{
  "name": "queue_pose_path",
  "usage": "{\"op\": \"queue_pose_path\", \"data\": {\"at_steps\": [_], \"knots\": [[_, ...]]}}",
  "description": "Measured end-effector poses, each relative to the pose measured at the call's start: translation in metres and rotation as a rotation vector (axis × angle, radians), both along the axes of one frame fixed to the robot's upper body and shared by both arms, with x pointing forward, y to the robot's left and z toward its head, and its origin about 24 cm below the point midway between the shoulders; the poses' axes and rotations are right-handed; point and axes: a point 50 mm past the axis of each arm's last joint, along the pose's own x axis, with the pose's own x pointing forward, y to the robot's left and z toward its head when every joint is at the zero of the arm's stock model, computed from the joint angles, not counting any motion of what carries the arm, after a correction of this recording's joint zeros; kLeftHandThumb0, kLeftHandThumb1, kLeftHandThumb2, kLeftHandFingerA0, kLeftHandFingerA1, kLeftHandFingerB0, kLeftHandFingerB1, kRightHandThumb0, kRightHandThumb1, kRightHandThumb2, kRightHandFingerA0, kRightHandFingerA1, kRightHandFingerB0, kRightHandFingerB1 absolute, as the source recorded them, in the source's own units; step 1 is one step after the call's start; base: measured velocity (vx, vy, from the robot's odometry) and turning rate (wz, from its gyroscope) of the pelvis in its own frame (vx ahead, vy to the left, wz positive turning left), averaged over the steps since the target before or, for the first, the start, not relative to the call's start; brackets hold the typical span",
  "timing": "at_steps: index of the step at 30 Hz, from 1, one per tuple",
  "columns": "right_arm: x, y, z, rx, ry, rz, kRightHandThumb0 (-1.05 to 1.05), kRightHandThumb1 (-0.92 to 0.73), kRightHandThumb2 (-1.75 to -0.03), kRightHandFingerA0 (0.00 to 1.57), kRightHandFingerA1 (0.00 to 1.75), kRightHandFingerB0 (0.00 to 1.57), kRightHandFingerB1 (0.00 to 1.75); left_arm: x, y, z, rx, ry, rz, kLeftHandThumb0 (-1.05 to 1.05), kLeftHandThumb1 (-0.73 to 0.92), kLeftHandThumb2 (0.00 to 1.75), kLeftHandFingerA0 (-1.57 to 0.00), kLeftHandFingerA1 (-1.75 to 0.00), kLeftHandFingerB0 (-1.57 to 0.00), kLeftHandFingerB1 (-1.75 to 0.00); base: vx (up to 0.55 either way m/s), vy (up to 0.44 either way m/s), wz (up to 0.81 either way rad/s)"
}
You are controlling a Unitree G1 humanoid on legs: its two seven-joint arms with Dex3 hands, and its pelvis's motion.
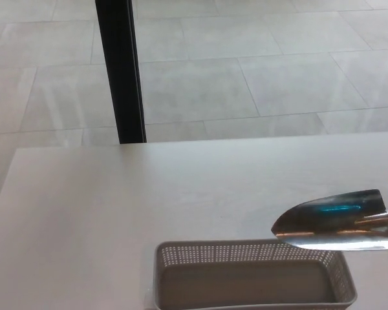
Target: A garden tool is kept on the righthand side and a container is kept on the lefthand side on a desk infront of the robot. the robot uses its right hand to pick up the garden tool and makes a scooping motion inside the container
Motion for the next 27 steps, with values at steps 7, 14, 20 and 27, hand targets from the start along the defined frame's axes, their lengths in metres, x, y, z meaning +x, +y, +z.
{"op": "queue_pose_path", "data": {"at_steps": [7,14,20,27], "knots": [[-0.001,0.002,-0.002,-0.057,0.012,0.026,-0.16,-0.51,-0.84,0.88,1.74,0.72,1.53,0.002,0.001,0.001,0.003,-0.003,0.002,-0.43,0.71,0.60,-0.67,-0.72,-0.52,-0.58,0.00,0.000,0.00],[-0.001,0.006,-0.003,-0.122,0.015,0.043,-0.13,-0.46,-0.85,0.91,1.69,0.79,1.39,0.003,0.001,0.001,0.004,-0.005,-0.002,-0.44,0.71,0.60,-0.69,-0.74,-0.50,-0.56,0.00,0.000,0.00],[0.001,0.006,-0.005,-0.153,0.017,0.035,-0.12,-0.39,-0.90,0.89,1.69,0.78,1.44,0.004,0.001,0.001,0.004,-0.006,-0.001,-0.42,0.73,0.61,-0.62,-0.70,-0.47,-0.56,0.00,0.000,0.00],[0.006,0.012,-0.007,-0.204,0.007,0.060,-0.17,-0.45,-0.83,0.89,1.71,0.76,1.51,0.007,0.003,0.004,0.007,-0.016,-0.007,-0.44,0.71,0.60,-0.69,-0.70,-0.49,-0.55,0.00,0.000,0.00]]}}
